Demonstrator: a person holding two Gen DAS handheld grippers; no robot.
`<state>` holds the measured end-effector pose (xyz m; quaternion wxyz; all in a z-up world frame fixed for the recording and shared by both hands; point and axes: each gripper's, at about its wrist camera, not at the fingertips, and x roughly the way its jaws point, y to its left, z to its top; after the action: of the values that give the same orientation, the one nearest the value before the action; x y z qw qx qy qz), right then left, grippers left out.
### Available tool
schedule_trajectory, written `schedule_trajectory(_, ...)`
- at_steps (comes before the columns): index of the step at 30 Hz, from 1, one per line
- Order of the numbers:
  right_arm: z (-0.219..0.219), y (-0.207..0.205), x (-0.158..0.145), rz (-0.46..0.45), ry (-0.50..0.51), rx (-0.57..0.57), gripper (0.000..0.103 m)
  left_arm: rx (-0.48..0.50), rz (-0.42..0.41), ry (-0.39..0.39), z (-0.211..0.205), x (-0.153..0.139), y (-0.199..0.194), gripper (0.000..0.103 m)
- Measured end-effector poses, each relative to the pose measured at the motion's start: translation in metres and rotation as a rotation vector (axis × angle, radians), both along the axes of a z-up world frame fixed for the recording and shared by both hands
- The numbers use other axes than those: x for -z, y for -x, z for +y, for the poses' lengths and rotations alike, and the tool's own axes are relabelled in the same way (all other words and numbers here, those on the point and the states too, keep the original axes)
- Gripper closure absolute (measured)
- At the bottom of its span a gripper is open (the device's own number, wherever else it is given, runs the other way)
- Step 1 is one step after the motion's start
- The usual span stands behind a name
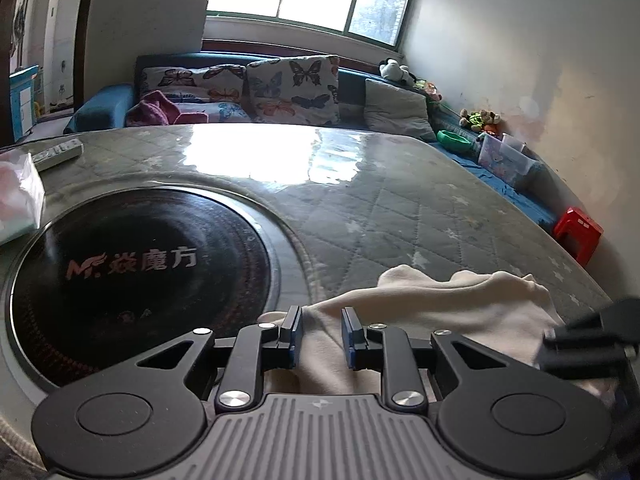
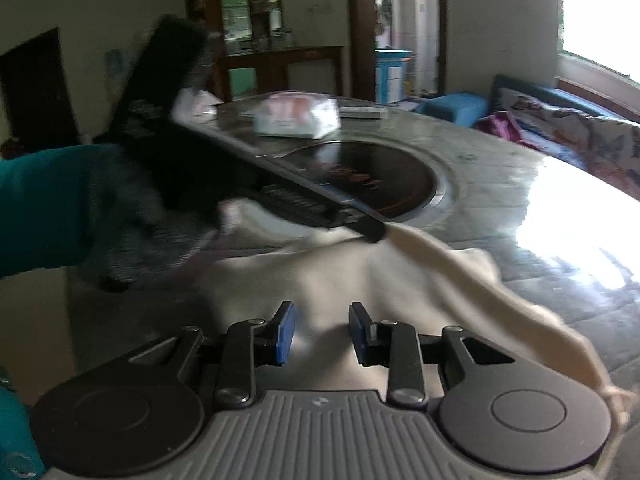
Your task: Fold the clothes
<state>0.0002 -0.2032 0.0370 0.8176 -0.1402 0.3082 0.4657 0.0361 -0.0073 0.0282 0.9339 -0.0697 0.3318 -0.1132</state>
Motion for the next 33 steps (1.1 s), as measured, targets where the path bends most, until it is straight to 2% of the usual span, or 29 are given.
schedule_trajectory(13,0.021,0.023,0.001,0.063,-0.049,-0.095,0.071,-0.017,-0.017,-0.027,0.010,-0.008,0.009,0.080)
schedule_trajectory(19,0.031,0.050,-0.001,0.022,-0.021,-0.213,0.068,-0.043,-0.022,-0.034,0.013,-0.011,0.014,0.080)
schedule_trajectory(27,-0.021,0.041,-0.015,-0.005,-0.015,-0.040,0.061,0.017,-0.081,-0.009,0.000,-0.026,0.045,0.080)
schedule_trajectory(31,-0.043,0.042,-0.010,0.029,-0.003,0.021,0.061,0.086,-0.087,0.011,-0.015,-0.024,0.054,0.080)
schedule_trajectory(33,-0.049,0.048,-0.006,0.052,0.002,0.029,0.061,0.113,-0.076,-0.015,-0.024,-0.016,0.056,0.080)
